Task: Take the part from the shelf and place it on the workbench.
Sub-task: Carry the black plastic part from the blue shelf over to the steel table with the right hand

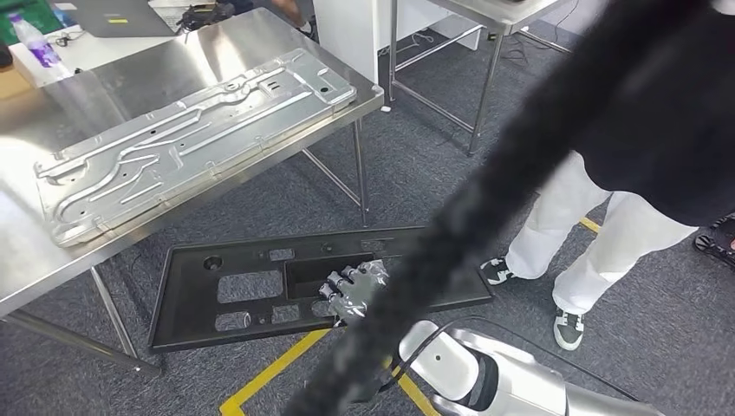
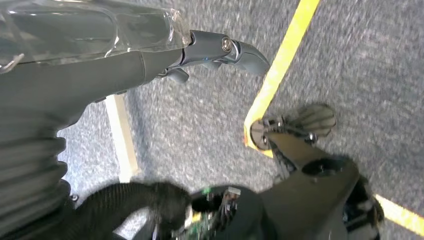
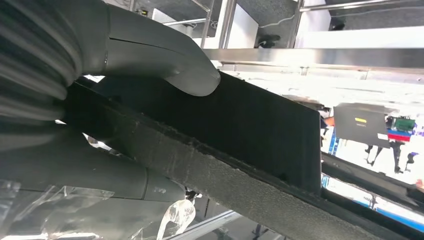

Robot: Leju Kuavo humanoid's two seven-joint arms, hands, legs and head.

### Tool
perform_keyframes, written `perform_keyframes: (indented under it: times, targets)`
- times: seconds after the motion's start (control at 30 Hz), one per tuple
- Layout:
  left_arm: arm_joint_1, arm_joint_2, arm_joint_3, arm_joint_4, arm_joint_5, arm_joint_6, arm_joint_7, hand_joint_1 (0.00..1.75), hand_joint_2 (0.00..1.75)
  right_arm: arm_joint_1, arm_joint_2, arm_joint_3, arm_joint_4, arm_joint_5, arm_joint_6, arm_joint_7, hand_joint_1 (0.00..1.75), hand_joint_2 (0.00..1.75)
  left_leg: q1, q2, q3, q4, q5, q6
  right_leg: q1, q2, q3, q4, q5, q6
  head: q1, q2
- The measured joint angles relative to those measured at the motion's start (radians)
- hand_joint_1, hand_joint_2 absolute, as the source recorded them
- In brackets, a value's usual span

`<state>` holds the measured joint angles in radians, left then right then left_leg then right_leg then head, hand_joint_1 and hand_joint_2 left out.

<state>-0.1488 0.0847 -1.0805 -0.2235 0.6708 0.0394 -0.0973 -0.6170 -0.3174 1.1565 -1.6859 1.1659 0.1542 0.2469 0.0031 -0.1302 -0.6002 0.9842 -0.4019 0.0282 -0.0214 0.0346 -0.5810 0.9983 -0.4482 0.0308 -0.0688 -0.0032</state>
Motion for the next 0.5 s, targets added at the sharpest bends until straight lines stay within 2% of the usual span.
perform_keyframes:
  times: [0.03,0.1,0.17,0.2,0.23,0.27,0.33,0.37,0.4,0.47,0.5]
  targets:
    - [-0.001,0.000,-0.001,0.000,-0.003,0.000,0.001,0.00,1.75,-0.003,0.001,0.000,-0.002,0.000,0.000,0.000,1.75,1.75,0.000,0.026,-0.014,0.028,-0.015,-0.005,0.000,-0.011,0.002,-0.002,0.000,-0.006,-0.001,0.000]
    - [-0.005,-0.001,-0.002,0.000,-0.004,0.001,0.001,0.00,1.75,-0.006,0.001,0.000,-0.005,0.000,0.002,0.001,1.75,1.75,0.000,0.091,-0.071,0.149,-0.067,-0.014,0.003,-0.035,0.008,-0.004,-0.004,-0.016,-0.004,0.000]
    - [-0.009,-0.001,-0.003,0.000,-0.002,0.002,0.000,0.00,1.75,-0.005,0.000,0.000,-0.006,-0.001,0.005,0.001,1.75,1.75,0.002,0.115,-0.137,0.274,-0.107,-0.019,0.007,-0.062,0.012,-0.003,-0.009,-0.021,-0.005,0.000]
    - [-0.010,-0.001,-0.003,-0.001,-0.002,0.002,-0.001,0.00,1.75,-0.005,0.000,0.001,-0.006,-0.001,0.006,0.001,1.75,1.75,0.003,0.118,-0.147,0.292,-0.105,-0.019,0.008,-0.075,0.014,-0.003,-0.012,-0.022,-0.006,0.000]
    - [-0.011,-0.002,-0.004,-0.001,-0.002,0.002,-0.001,0.00,1.75,-0.005,0.000,0.001,-0.006,-0.001,0.007,0.001,1.75,1.75,0.002,0.122,-0.136,0.268,-0.085,-0.018,0.009,-0.088,0.018,-0.003,-0.014,-0.021,-0.006,0.000]
    - [-0.011,-0.002,-0.005,-0.001,-0.002,0.002,-0.001,0.00,1.75,-0.006,0.000,0.001,-0.006,-0.002,0.008,0.001,1.75,1.75,0.001,0.129,-0.106,0.207,-0.053,-0.014,0.010,-0.100,0.022,-0.003,-0.018,-0.021,-0.006,0.000]
    - [-0.010,-0.002,-0.007,-0.001,-0.003,0.002,0.000,0.00,1.75,-0.007,0.000,0.001,-0.006,-0.002,0.008,0.001,1.75,1.75,-0.010,0.173,-0.034,0.063,-0.001,-0.002,0.014,-0.121,0.031,-0.004,-0.025,-0.017,-0.006,0.000]
    - [-0.010,-0.002,-0.007,-0.001,-0.003,0.001,0.000,0.00,1.75,-0.008,0.000,0.001,-0.006,-0.003,0.009,0.001,1.75,1.75,-0.017,0.191,-0.013,0.019,0.009,0.005,0.016,-0.130,0.034,-0.004,-0.028,-0.013,-0.006,0.000]
    - [-0.010,-0.002,-0.008,-0.001,-0.003,0.001,0.000,0.00,1.75,-0.008,0.000,0.001,-0.006,-0.004,0.009,0.001,1.75,1.75,-0.024,0.201,-0.006,-0.001,0.009,0.010,0.017,-0.140,0.036,-0.005,-0.031,-0.009,-0.006,0.000]
    - [-0.010,-0.002,-0.010,0.000,-0.003,0.000,0.001,0.00,1.75,-0.009,0.001,0.001,-0.006,-0.008,0.010,0.000,1.75,1.75,-0.027,0.179,-0.002,-0.009,0.009,0.019,0.019,-0.164,0.042,-0.009,-0.037,0.001,-0.005,0.000]
    - [-0.009,-0.002,-0.011,0.000,-0.003,-0.001,0.002,0.00,1.75,-0.010,0.000,0.000,-0.006,-0.010,0.010,0.000,1.75,1.75,-0.025,0.165,0.005,-0.015,0.011,0.024,0.017,-0.161,0.047,-0.007,-0.043,0.007,-0.005,0.000]
